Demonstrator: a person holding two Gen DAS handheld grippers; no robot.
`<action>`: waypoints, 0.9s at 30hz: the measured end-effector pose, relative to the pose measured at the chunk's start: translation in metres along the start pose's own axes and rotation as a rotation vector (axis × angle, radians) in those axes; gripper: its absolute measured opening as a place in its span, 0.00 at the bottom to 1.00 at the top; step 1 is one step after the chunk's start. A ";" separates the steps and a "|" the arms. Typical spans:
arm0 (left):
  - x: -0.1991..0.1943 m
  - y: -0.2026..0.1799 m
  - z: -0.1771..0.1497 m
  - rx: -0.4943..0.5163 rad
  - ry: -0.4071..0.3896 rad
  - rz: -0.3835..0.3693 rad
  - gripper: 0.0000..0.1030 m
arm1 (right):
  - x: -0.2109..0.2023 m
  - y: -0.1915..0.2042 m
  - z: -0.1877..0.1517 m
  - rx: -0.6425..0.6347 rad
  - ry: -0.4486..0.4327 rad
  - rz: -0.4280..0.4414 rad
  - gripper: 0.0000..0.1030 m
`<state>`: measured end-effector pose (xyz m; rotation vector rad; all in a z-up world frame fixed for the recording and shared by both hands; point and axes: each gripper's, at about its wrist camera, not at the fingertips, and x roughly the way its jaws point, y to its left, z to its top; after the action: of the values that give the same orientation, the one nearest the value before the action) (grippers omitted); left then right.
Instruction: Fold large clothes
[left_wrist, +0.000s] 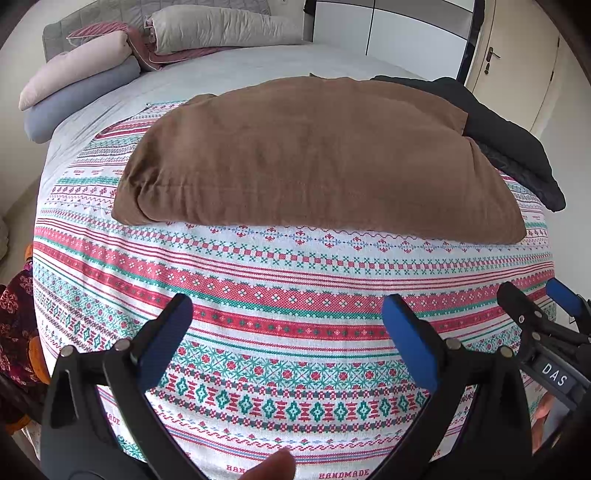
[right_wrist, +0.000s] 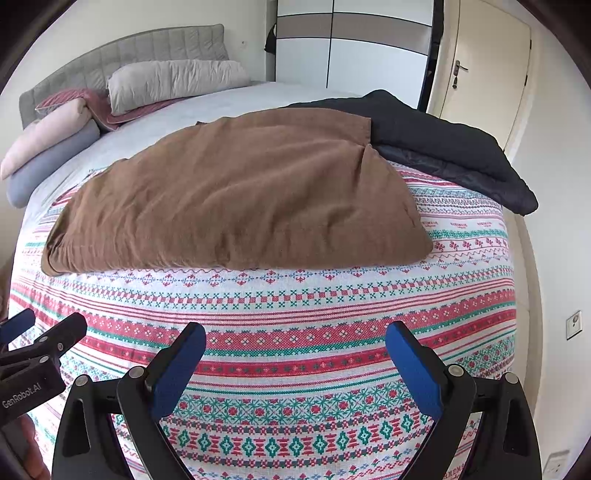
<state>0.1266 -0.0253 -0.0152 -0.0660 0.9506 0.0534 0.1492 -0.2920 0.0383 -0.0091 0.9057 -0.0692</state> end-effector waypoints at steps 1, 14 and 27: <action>0.000 0.000 0.000 0.001 0.000 0.000 0.99 | 0.000 0.000 0.000 0.000 0.000 0.000 0.96; 0.000 0.000 0.000 0.001 0.000 0.000 0.99 | 0.000 0.000 -0.001 -0.001 0.002 -0.001 0.96; -0.001 -0.001 0.000 -0.005 0.006 0.000 0.99 | 0.001 0.000 -0.001 -0.005 0.003 -0.002 0.96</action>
<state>0.1261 -0.0260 -0.0146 -0.0711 0.9562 0.0555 0.1486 -0.2922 0.0370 -0.0145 0.9085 -0.0684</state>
